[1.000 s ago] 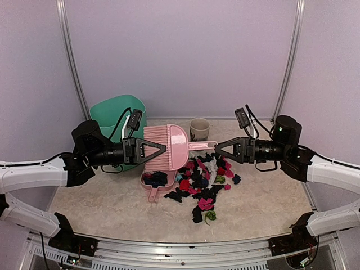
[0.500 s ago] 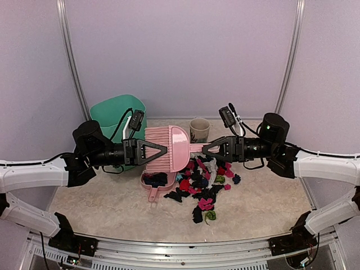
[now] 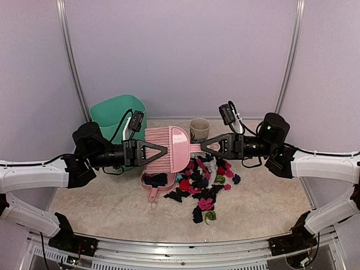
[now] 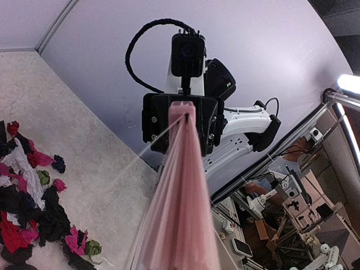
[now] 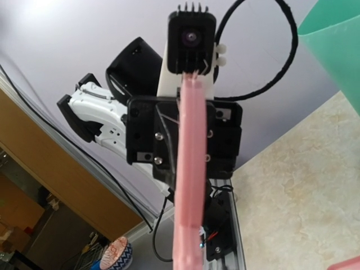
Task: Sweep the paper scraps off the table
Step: Pass from the left arm to the right, then pick up the dustpan from the center of the board, then dump the paper scraps in the dustpan into the trash bin, then sweep the paper scraps at the center of the board.
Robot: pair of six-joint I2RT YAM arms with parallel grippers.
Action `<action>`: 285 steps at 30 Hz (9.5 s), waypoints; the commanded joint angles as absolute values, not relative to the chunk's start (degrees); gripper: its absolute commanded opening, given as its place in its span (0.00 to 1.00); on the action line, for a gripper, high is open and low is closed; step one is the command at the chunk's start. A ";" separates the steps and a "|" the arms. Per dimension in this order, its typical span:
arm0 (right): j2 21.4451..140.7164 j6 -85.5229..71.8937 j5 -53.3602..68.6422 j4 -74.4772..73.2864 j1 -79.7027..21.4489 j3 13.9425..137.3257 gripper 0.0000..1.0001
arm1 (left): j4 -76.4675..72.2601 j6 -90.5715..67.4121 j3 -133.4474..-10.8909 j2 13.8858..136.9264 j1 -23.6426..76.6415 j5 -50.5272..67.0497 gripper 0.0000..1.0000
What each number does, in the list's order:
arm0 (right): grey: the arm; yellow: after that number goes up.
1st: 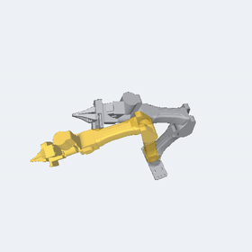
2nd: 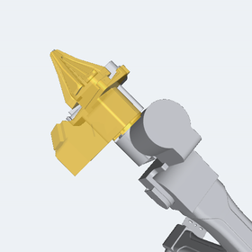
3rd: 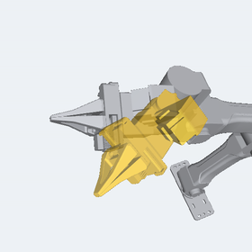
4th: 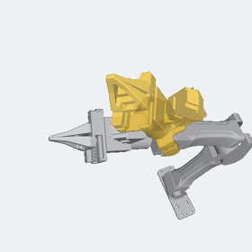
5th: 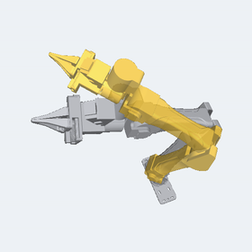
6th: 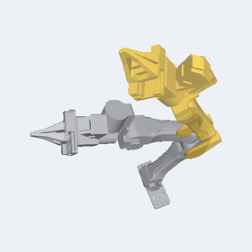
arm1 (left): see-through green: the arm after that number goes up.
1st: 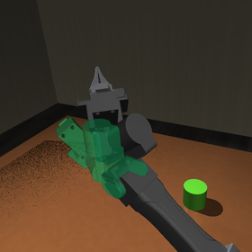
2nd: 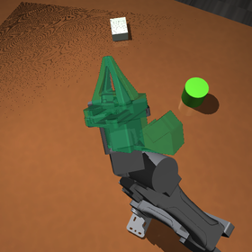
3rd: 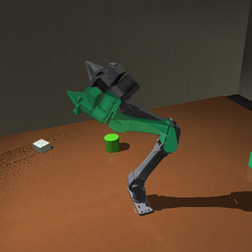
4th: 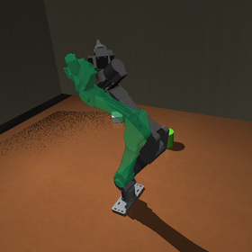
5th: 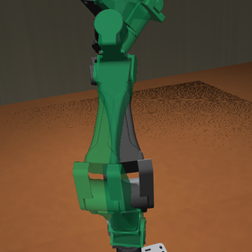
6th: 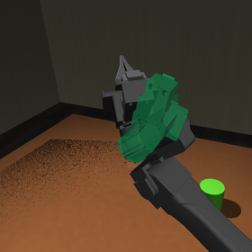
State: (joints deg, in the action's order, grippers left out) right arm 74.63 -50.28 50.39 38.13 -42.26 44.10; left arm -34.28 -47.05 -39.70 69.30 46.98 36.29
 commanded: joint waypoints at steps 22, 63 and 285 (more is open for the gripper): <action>73.23 -52.45 47.83 41.18 -43.26 42.48 0.00 | -37.23 -46.87 -36.93 66.82 48.34 29.28 0.63; 56.48 -32.86 28.13 1.36 -37.53 42.04 0.00 | 3.94 -50.93 -39.72 88.78 72.32 -40.62 0.87; 83.28 -43.15 8.44 -11.95 -43.58 49.16 0.00 | 41.53 -29.86 -60.33 53.03 43.63 2.71 0.00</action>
State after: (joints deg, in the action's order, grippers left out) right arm 88.90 -42.87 13.19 -7.11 -45.67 52.62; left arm 40.01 -28.69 -61.12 53.06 42.19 4.99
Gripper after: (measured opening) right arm 0.066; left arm 0.223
